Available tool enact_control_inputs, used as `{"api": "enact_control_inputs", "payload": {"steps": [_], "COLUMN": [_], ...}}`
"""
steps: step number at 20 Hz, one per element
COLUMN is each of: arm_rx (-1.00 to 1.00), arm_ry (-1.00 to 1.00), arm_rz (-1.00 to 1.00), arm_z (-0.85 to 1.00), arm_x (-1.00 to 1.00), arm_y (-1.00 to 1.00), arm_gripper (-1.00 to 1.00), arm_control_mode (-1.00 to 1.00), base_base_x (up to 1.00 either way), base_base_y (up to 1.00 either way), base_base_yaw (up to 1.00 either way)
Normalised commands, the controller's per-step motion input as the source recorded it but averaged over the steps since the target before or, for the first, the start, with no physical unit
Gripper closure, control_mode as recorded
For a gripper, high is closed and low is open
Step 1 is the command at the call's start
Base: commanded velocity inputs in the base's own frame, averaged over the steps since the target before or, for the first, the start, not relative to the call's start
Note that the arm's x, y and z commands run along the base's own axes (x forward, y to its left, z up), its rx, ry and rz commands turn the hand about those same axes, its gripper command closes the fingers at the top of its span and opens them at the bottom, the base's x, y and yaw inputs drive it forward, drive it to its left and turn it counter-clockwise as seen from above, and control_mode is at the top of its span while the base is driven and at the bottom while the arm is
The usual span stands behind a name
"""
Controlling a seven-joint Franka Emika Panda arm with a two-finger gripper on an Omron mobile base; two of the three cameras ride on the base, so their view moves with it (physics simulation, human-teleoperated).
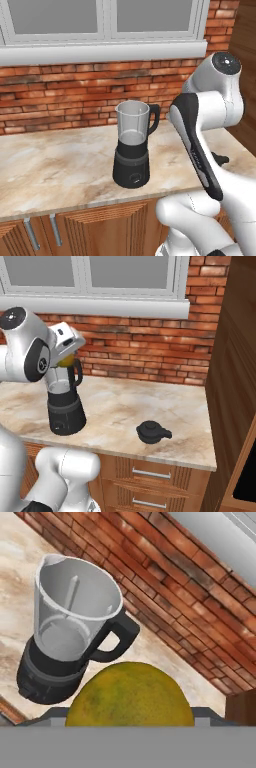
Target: Open the blender lid, put the orange in the blender, close the lid, and start the blender.
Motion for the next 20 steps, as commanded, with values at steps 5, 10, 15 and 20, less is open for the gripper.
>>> {"api": "enact_control_inputs", "payload": {"steps": [5, 10, 15, 20], "arm_rx": [0.13, 0.19, 0.15, 0.07], "arm_ry": [-0.11, -0.05, 0.00, 0.13], "arm_rz": [0.00, 0.00, 0.00, 0.00], "arm_z": [0.07, 0.00, 0.01, -0.04], "arm_x": [-0.08, 0.00, 0.16, 0.54], "arm_y": [0.41, 0.33, 0.31, 0.32], "arm_gripper": [1.00, 1.00, 1.00, 1.00], "arm_control_mode": [-1.00, -1.00, -1.00, -1.00], "base_base_x": [0.00, 0.00, 0.00, 0.00], "base_base_y": [0.00, 0.00, 0.00, 0.00], "base_base_yaw": [0.00, 0.00, 0.00, 0.00]}}
